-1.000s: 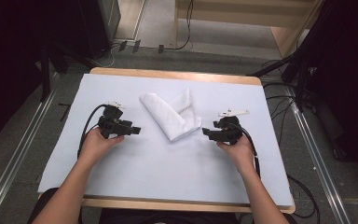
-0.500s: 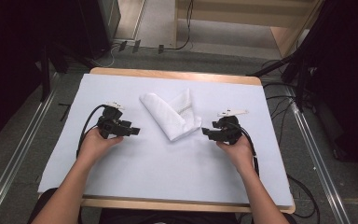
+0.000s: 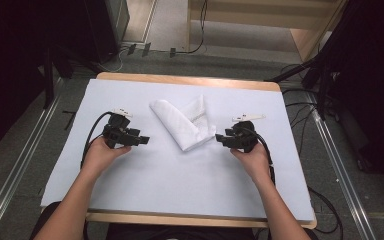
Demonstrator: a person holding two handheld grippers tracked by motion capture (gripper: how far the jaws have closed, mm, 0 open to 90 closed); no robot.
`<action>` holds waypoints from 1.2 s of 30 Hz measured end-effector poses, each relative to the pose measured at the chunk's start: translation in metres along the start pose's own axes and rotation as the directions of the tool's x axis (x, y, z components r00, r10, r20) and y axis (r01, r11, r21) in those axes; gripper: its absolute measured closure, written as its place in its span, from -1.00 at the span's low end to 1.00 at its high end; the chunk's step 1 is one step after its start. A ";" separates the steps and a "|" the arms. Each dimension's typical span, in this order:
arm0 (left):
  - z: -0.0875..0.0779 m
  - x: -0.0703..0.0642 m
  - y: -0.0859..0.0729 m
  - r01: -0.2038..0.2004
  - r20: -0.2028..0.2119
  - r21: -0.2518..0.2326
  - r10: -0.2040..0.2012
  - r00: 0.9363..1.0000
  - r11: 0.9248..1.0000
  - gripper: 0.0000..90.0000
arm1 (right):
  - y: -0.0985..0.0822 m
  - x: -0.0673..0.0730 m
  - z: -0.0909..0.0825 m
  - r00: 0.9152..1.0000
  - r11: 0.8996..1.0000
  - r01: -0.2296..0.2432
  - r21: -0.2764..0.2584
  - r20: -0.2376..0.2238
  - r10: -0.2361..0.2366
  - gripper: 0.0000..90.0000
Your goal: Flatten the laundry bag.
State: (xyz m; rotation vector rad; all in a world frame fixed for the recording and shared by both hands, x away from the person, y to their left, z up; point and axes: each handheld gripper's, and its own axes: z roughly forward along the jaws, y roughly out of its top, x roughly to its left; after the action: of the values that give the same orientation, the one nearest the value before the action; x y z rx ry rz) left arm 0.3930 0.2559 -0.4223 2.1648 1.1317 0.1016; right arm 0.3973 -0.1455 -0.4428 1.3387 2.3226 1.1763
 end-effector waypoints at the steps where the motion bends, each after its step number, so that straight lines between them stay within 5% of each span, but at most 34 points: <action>1: 0.000 0.000 0.000 0.000 0.000 0.000 0.000 1.000 1.000 -0.06 | 0.001 0.001 0.000 1.000 1.000 0.001 -0.001 0.001 -0.001 0.14; 20: -0.008 -0.007 -0.005 0.008 0.031 0.023 -0.008 0.999 1.000 -0.19 | 0.017 0.005 0.002 1.000 1.000 -0.009 -0.002 -0.014 0.009 0.12; 36: -0.020 -0.006 -0.013 0.020 0.025 0.004 -0.020 1.000 1.000 -0.19 | 0.043 0.011 0.037 0.999 0.999 0.018 0.031 -0.034 -0.017 0.10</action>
State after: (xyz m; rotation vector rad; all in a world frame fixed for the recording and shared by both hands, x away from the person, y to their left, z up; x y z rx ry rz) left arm 0.3728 0.2676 -0.4135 2.1523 1.1398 0.0639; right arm 0.4382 -0.1055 -0.4337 1.3158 2.3814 1.1710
